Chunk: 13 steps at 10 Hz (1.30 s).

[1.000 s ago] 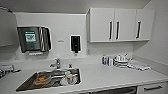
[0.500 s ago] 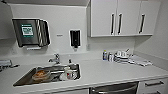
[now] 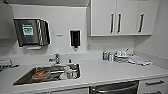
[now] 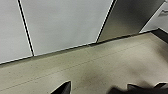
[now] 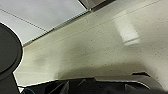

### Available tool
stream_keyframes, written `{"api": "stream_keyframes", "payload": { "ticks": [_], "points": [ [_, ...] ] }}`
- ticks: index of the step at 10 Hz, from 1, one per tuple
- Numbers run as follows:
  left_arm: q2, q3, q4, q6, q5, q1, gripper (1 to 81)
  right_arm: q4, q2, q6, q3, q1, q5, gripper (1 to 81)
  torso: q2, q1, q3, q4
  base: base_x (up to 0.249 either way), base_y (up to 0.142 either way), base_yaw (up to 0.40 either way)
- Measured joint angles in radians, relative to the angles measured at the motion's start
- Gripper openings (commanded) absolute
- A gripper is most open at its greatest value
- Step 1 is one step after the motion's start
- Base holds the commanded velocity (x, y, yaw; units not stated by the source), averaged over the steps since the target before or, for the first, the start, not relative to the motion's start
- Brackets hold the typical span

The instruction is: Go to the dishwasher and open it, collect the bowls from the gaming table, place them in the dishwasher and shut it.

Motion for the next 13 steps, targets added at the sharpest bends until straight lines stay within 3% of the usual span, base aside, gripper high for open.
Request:
{"api": "stream_keyframes", "payload": {
  "ticks": [2,4,8,13],
  "points": [
    [0.0,0.0,0.0,-0.004,-0.001,0.0,81.1,0.001,-0.021,0.012,0.017,0.0,0.0,81.1,0.0,0.0,0.0,0.0,0.0,0.0,0.0],
    [-0.008,-0.001,0.006,-0.004,-0.061,0.009,81.1,0.002,-0.057,0.015,0.052,0.006,-0.003,81.1,-0.001,0.0,0.0,0.0,0.0,0.0,0.0],
    [0.002,-0.068,0.108,-0.005,-0.144,0.007,81.1,0.014,-0.104,0.023,0.127,0.069,-0.065,81.1,-0.001,0.0,0.0,0.0,0.0,0.0,0.0],
    [0.041,-0.134,0.123,-0.024,-0.157,0.0,81.1,0.063,-0.225,0.075,0.347,0.286,-0.161,81.1,-0.001,0.0,0.0,0.0,0.0,0.0,0.0]
  ]
}}
